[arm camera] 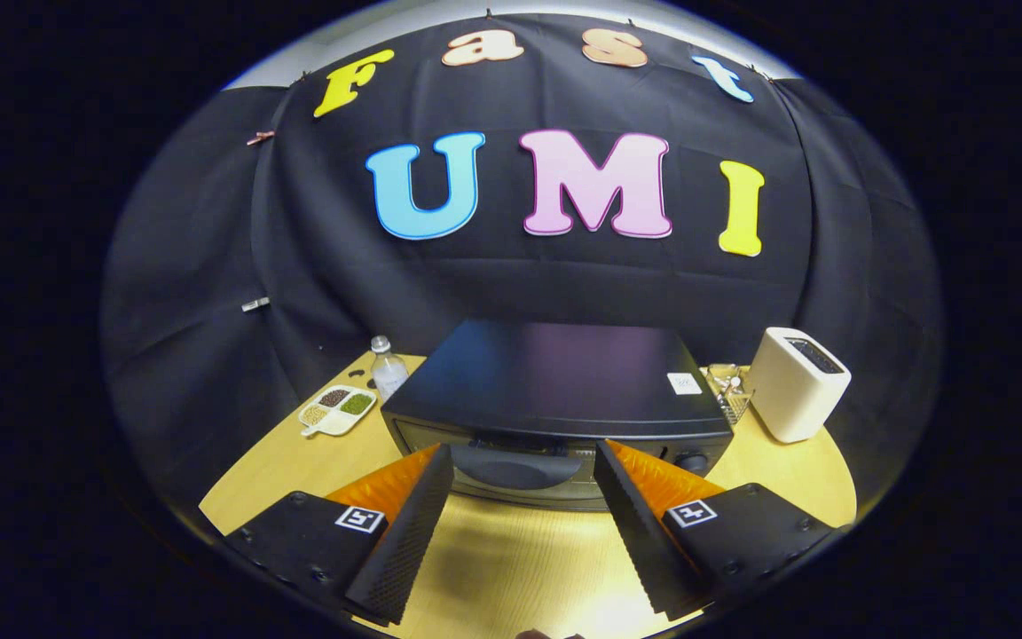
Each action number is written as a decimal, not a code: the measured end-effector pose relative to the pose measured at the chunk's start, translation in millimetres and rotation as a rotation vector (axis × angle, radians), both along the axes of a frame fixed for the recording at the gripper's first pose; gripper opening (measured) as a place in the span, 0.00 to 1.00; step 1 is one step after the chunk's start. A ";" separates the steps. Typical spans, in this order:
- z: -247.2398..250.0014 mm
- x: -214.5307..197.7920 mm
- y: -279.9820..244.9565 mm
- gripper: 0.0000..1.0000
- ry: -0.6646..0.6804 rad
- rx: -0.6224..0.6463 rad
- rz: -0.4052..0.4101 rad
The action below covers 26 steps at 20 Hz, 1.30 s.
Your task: Open the toaster oven, put the food inside, and close the toaster oven door.
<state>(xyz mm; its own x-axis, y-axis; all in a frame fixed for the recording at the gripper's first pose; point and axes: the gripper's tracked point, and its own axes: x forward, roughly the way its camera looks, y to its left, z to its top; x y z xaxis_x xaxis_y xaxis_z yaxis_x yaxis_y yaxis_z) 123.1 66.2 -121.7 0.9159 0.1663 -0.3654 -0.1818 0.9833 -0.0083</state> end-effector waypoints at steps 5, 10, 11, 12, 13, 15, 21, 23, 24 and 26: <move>38.9 -19.6 -30.4 0.99 -0.072 0.030 -0.035; 71.4 -33.7 -72.0 0.99 -0.140 0.061 -0.119; 77.9 -38.1 -79.5 0.99 -0.153 0.061 -0.134; 84.8 -42.1 -85.7 0.99 -0.167 0.064 -0.143; 92.5 -45.8 -90.3 0.98 -0.186 0.063 -0.151; 105.8 -54.3 -103.0 0.98 -0.224 0.035 -0.167; 121.2 -77.8 -110.8 0.98 -0.270 0.004 -0.164; 121.7 -79.4 -108.1 0.98 -0.269 0.012 -0.158; 123.4 -80.8 -106.3 0.98 -0.271 0.020 -0.156; 127.7 -81.2 -104.6 0.98 -0.278 0.033 -0.152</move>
<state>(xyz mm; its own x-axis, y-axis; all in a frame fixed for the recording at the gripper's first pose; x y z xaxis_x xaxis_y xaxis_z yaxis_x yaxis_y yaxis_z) 41.8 -38.5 6.0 0.9952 0.0277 -0.0940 -0.0283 0.9996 -0.0052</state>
